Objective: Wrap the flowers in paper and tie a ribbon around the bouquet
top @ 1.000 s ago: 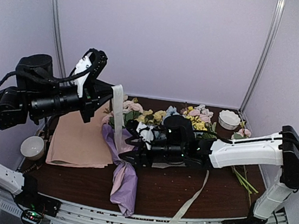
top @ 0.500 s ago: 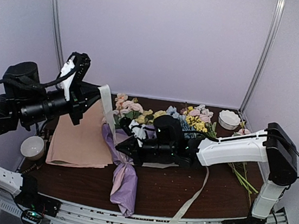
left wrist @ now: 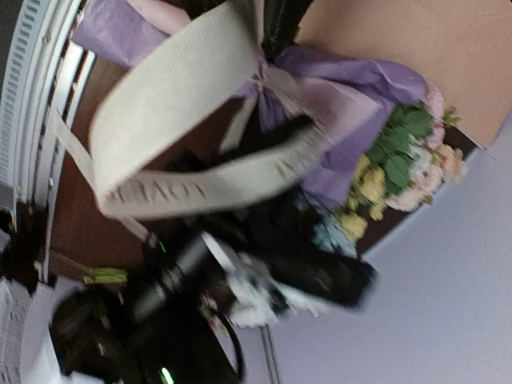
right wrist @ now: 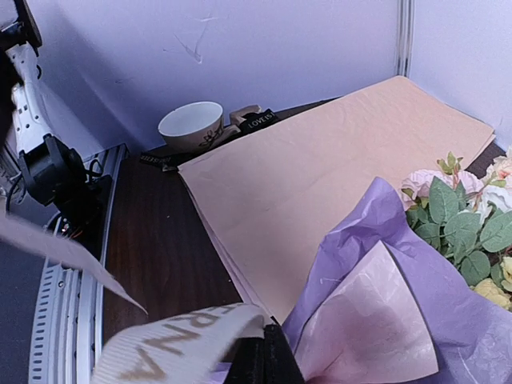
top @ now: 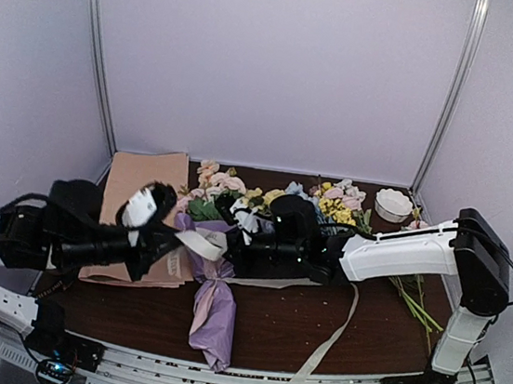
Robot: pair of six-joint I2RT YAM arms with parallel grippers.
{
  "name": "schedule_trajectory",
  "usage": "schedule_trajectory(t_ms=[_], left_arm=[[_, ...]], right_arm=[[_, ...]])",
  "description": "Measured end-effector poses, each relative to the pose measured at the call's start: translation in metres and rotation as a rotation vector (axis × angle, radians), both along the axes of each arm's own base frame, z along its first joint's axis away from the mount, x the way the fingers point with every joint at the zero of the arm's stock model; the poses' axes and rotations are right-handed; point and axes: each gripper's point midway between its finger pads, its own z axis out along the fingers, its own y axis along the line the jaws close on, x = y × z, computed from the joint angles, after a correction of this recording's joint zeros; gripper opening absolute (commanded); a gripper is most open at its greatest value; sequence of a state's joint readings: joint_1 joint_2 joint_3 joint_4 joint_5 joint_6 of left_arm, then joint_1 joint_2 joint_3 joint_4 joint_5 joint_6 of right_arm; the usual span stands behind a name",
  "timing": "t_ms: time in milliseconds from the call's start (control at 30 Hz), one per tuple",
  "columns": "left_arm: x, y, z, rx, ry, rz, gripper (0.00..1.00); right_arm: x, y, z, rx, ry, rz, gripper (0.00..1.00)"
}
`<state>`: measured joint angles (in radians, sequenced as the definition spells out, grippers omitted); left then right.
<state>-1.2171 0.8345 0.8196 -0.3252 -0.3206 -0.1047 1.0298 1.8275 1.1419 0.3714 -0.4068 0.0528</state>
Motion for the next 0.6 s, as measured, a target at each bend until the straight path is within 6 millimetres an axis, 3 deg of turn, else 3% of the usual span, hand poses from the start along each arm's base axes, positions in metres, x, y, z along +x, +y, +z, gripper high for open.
schedule_trajectory(t_ms=[100, 167, 233, 300, 400, 467, 533, 567, 600], left_arm=[[-0.03, -0.005, -0.101, 0.197, 0.12, -0.066, 0.68], [-0.041, 0.003, -0.147, 0.301, 0.176, -0.076, 0.8], [-0.044, 0.011, -0.172, 0.355, 0.207, -0.065, 0.85], [-0.044, 0.013, -0.18, 0.369, 0.218, -0.056, 0.86], [-0.039, 0.009, -0.173, 0.34, 0.191, -0.043, 0.86], [-0.033, 0.007, -0.16, 0.286, 0.14, -0.032, 0.73], [-0.024, 0.008, -0.142, 0.187, 0.095, -0.023, 0.44], [-0.015, 0.013, -0.132, 0.125, 0.076, -0.003, 0.4], [-0.007, 0.018, -0.124, 0.073, 0.06, 0.017, 0.44]], right_arm=[[0.006, -0.003, -0.001, -0.003, 0.0, -0.015, 0.0], [0.009, -0.005, -0.001, -0.003, -0.001, -0.021, 0.0], [0.01, -0.005, -0.001, -0.004, -0.004, -0.021, 0.0], [0.01, -0.005, -0.001, -0.005, -0.008, -0.02, 0.0], [0.009, -0.006, 0.0, -0.013, -0.019, -0.015, 0.0], [0.009, -0.007, 0.0, -0.016, -0.025, -0.012, 0.0], [0.008, -0.007, -0.001, -0.021, -0.034, -0.006, 0.0], [0.008, -0.007, -0.001, -0.025, -0.038, -0.003, 0.0], [0.007, -0.007, -0.002, -0.027, -0.038, 0.001, 0.0]])
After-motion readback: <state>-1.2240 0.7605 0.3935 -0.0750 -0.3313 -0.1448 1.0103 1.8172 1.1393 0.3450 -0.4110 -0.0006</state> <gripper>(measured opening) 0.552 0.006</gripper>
